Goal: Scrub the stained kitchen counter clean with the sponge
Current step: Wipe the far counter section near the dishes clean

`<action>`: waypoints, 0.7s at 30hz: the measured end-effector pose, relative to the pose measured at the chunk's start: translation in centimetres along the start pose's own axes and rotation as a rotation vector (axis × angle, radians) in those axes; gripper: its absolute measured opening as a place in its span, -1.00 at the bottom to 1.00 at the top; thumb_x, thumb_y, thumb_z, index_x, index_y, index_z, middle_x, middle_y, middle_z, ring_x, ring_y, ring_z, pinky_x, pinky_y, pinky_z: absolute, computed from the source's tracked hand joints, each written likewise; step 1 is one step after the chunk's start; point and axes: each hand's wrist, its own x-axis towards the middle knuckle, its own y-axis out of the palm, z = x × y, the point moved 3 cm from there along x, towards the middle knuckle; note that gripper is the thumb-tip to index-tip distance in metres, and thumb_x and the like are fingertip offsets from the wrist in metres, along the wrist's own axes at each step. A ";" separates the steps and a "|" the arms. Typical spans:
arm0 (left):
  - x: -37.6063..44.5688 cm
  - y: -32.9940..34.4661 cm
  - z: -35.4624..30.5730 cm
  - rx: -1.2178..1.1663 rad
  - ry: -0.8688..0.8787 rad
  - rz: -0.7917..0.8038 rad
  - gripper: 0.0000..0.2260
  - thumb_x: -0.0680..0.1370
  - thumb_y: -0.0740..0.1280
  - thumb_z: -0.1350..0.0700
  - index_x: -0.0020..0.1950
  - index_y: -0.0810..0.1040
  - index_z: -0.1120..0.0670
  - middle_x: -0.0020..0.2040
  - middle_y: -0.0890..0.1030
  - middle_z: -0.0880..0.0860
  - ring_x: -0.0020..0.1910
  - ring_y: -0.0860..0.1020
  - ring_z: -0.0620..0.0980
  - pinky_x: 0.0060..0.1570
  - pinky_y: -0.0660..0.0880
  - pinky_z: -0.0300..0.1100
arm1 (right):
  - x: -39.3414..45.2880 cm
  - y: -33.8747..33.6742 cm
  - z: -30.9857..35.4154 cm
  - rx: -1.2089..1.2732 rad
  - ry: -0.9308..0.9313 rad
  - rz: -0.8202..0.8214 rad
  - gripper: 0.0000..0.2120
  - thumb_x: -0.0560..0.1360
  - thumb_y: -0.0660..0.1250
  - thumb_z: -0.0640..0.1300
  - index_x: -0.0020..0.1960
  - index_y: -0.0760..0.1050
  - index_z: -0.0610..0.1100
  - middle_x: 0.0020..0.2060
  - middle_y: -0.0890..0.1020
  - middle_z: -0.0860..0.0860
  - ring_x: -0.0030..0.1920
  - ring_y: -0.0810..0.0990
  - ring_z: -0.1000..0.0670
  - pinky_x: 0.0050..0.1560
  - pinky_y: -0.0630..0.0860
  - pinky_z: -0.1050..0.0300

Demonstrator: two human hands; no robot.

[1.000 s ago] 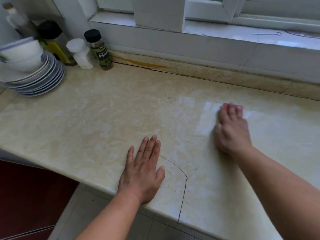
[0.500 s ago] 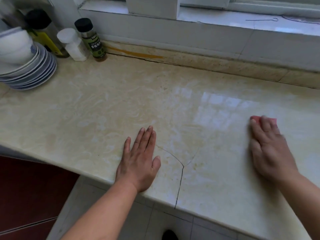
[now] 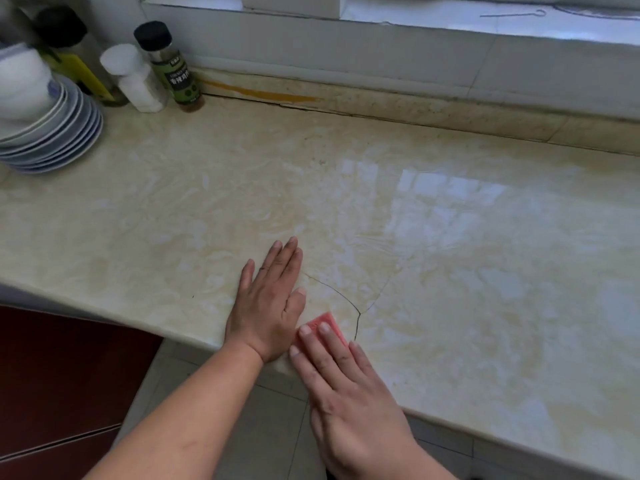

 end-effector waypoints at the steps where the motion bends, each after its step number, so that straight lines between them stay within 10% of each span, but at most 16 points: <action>1: 0.0 0.0 0.0 0.000 0.004 0.001 -0.32 0.57 -0.17 -0.17 0.70 -0.01 -0.03 0.68 -0.16 -0.18 0.63 -0.25 -0.24 0.62 -0.22 0.07 | -0.1 -0.2 -0.2 -0.009 -0.014 -0.010 -0.29 0.42 0.21 0.00 0.58 0.27 0.00 0.61 0.17 0.04 0.61 0.10 -0.04 0.46 0.17 -0.06; 13: -0.1 0.5 -0.4 0.186 -0.022 0.036 -0.25 0.56 -0.17 -0.32 0.68 -0.28 -0.03 0.65 -0.38 -0.14 0.60 -0.41 -0.17 0.61 -0.27 0.12 | -11.9 -7.2 -15.3 -0.139 0.316 -0.024 -0.20 0.38 0.16 0.01 0.62 0.11 0.07 0.62 0.14 0.06 0.60 0.12 -0.04 0.42 0.17 0.11; 21: 0.0 0.7 -0.6 0.226 -0.033 0.029 -0.23 0.56 -0.18 -0.35 0.67 -0.31 -0.03 0.64 -0.41 -0.15 0.60 -0.41 -0.16 0.61 -0.25 0.14 | -7.4 -7.3 -19.0 -0.101 0.616 -0.125 -0.29 0.53 -0.05 0.08 0.65 -0.06 -0.05 0.64 -0.12 -0.03 0.63 -0.21 -0.07 0.55 0.10 -0.20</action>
